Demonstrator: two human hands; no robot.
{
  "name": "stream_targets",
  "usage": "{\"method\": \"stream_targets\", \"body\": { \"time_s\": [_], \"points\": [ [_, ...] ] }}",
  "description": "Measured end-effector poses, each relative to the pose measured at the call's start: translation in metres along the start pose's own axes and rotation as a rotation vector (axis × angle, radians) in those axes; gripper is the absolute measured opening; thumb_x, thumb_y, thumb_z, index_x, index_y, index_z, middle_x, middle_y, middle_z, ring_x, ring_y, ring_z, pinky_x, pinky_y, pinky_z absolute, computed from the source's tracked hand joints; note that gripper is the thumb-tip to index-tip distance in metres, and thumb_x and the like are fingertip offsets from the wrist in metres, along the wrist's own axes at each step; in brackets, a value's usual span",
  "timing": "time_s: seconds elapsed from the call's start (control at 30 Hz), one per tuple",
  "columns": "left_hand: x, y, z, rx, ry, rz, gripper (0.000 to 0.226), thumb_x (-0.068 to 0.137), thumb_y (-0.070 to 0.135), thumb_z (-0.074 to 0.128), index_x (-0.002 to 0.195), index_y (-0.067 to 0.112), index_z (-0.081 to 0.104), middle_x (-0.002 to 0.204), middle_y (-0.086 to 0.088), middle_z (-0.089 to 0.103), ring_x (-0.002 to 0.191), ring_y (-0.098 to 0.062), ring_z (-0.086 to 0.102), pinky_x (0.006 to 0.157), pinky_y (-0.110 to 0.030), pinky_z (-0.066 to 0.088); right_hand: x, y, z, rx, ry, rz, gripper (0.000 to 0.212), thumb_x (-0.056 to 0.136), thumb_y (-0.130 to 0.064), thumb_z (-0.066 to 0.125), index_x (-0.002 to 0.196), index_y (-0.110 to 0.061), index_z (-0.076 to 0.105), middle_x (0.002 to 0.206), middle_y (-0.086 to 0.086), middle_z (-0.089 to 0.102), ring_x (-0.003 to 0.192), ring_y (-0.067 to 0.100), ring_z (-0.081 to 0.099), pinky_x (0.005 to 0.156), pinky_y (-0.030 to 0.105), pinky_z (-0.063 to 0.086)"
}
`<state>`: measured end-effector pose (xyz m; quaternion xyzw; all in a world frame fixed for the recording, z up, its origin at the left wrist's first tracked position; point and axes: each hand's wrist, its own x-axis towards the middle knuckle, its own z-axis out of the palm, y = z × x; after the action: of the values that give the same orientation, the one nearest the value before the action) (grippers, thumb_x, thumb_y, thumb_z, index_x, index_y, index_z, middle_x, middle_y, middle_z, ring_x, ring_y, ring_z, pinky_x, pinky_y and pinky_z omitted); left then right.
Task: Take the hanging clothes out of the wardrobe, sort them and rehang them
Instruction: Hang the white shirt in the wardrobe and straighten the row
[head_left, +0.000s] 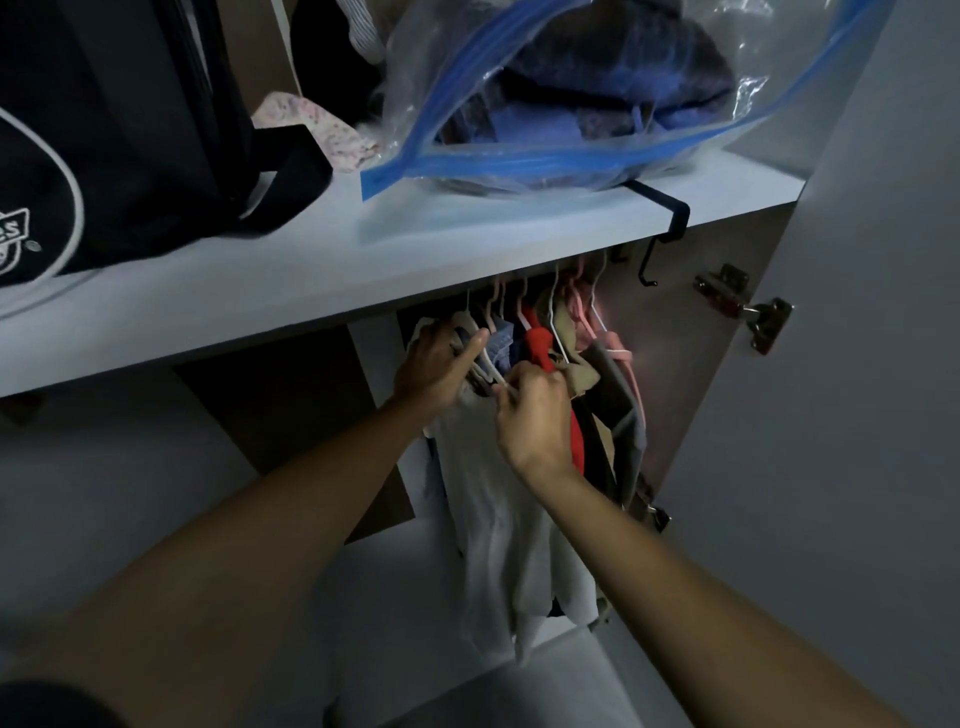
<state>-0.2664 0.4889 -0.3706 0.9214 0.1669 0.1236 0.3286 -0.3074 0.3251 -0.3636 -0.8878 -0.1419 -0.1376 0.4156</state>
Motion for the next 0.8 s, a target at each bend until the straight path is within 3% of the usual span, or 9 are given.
{"method": "stream_targets", "body": {
  "time_s": [0.1, 0.27, 0.5, 0.8],
  "points": [
    [0.0, -0.016, -0.004, -0.073, -0.002, 0.013, 0.097, 0.078, 0.097, 0.027, 0.146, 0.032, 0.051, 0.148, -0.004, 0.053, 0.137, -0.028, 0.051, 0.112, -0.047, 0.043, -0.01, -0.009, 0.014, 0.044, -0.026, 0.017, 0.006, 0.097, -0.01, 0.069, 0.093, -0.01, 0.064, 0.094, 0.009, 0.069, 0.097, 0.027, 0.058, 0.076, 0.033, 0.041],
    [0.013, -0.032, -0.008, -0.071, -0.033, 0.032, 0.097, 0.077, 0.102, 0.025, 0.145, 0.038, 0.05, 0.149, 0.001, 0.053, 0.139, -0.024, 0.049, 0.114, -0.049, 0.041, -0.011, -0.015, 0.021, 0.055, -0.006, 0.029, 0.003, 0.099, -0.009, 0.066, 0.097, -0.009, 0.065, 0.098, 0.011, 0.068, 0.096, 0.022, 0.051, 0.074, 0.027, 0.03],
    [0.018, -0.012, 0.003, -0.132, -0.077, 0.07, 0.09, 0.076, 0.1, 0.032, 0.141, 0.041, 0.053, 0.146, 0.001, 0.055, 0.135, -0.023, 0.052, 0.112, -0.044, 0.042, 0.005, 0.01, 0.019, 0.009, 0.018, 0.029, 0.007, 0.096, -0.007, 0.067, 0.091, -0.008, 0.062, 0.093, 0.012, 0.067, 0.097, 0.032, 0.058, 0.075, 0.034, 0.039],
    [0.017, -0.02, 0.014, -0.031, -0.104, 0.065, 0.08, 0.096, 0.079, 0.042, 0.16, 0.032, 0.033, 0.165, -0.004, 0.036, 0.148, -0.028, 0.039, 0.111, -0.042, 0.036, -0.003, 0.024, 0.028, -0.015, -0.032, 0.024, 0.009, 0.098, -0.01, 0.063, 0.094, -0.016, 0.057, 0.091, 0.006, 0.068, 0.087, 0.027, 0.063, 0.079, 0.045, 0.052]
  ]
}}
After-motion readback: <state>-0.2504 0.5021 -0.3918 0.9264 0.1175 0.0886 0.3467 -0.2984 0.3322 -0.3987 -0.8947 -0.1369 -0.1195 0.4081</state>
